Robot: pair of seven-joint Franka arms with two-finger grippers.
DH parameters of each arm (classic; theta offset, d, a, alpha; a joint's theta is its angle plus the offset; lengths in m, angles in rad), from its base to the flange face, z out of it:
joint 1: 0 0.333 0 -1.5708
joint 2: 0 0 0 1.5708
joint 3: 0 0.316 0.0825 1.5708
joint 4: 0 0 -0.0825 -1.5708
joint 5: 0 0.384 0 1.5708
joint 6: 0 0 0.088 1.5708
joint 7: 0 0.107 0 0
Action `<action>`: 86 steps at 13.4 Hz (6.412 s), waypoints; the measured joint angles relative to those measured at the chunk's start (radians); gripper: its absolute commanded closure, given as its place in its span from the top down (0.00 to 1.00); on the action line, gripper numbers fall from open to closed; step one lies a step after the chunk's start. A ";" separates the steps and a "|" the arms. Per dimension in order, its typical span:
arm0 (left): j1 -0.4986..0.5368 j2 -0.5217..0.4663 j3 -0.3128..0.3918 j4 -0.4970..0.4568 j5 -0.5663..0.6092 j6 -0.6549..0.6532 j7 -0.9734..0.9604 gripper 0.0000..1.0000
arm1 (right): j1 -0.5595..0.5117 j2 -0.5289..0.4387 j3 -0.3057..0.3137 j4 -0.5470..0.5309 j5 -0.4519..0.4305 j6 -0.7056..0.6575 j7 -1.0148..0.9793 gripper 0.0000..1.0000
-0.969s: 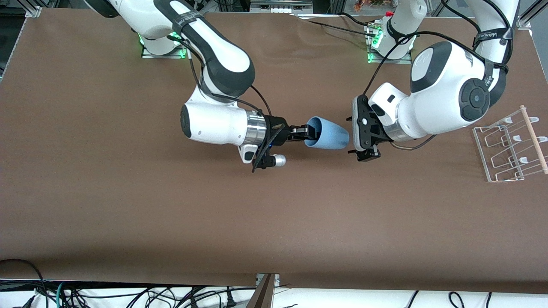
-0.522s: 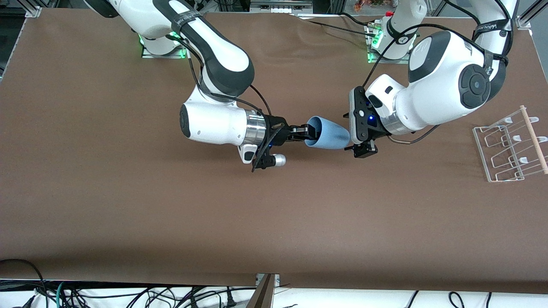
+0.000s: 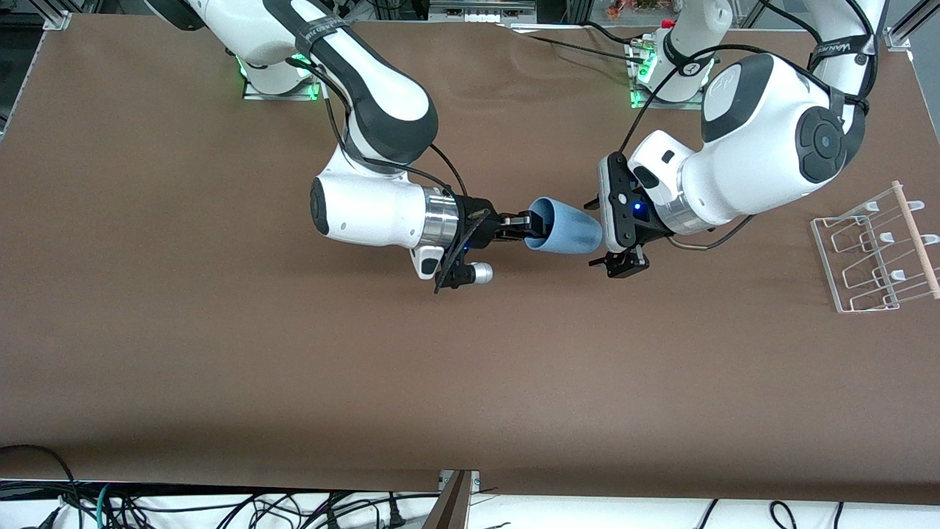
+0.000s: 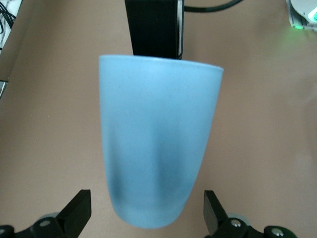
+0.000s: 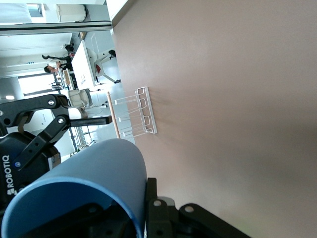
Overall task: Transfer cup to left arm and place on rack
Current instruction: 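Hold the cup out while the left gripper reaches and grasps its base, then open the right gripper and release the cup to the left gripper, then carry the cup toward the rack while the right gripper withdraws, then lower the cup onto the wire rack with the left gripper and release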
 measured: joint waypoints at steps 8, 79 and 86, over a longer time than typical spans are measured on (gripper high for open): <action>-0.021 0.027 -0.001 -0.012 -0.002 0.067 -0.025 0.01 | 0.002 0.000 -0.006 0.003 -0.055 0.009 -0.002 0.00; 0.624 -0.179 0.023 -0.738 1.747 0.084 -0.233 1.00 | -0.485 -0.712 -0.245 -0.343 -1.043 -0.778 -0.181 1.00; 0.625 -0.227 0.016 -0.731 1.729 0.088 -0.240 1.00 | -0.487 -0.710 -0.245 -0.343 -1.043 -0.778 -0.181 1.00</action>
